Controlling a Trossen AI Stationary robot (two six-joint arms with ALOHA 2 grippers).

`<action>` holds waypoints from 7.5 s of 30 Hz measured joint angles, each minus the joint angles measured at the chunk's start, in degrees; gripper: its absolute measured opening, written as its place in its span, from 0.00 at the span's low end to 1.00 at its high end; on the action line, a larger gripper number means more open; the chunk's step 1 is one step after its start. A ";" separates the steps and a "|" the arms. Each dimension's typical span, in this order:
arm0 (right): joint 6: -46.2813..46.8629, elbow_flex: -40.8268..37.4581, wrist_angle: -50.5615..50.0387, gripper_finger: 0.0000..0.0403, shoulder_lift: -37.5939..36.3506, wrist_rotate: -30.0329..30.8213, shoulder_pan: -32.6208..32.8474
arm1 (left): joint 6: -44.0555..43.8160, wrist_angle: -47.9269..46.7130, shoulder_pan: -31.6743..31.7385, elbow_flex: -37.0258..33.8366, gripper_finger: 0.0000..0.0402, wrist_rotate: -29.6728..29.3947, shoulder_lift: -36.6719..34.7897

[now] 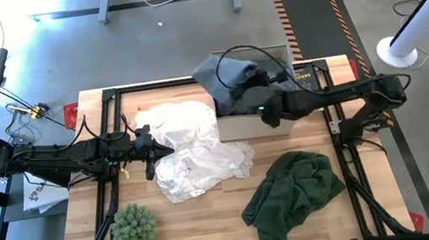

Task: Sort clothes
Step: Put the gray pants into the laundry bin, then put the green polo shirt into the laundry bin

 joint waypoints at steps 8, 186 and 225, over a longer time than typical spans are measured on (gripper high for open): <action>48.72 -0.98 -52.96 0.00 3.68 -35.63 -11.77 | 0.04 -0.01 0.00 0.00 0.02 -0.09 0.01; 20.21 22.78 -50.36 0.37 8.28 -65.49 -6.79 | 0.08 -0.25 -0.04 0.00 0.02 0.88 0.01; 17.81 29.92 -67.70 0.32 7.51 -81.91 -7.92 | 0.68 -0.79 -0.02 0.00 0.02 0.75 0.01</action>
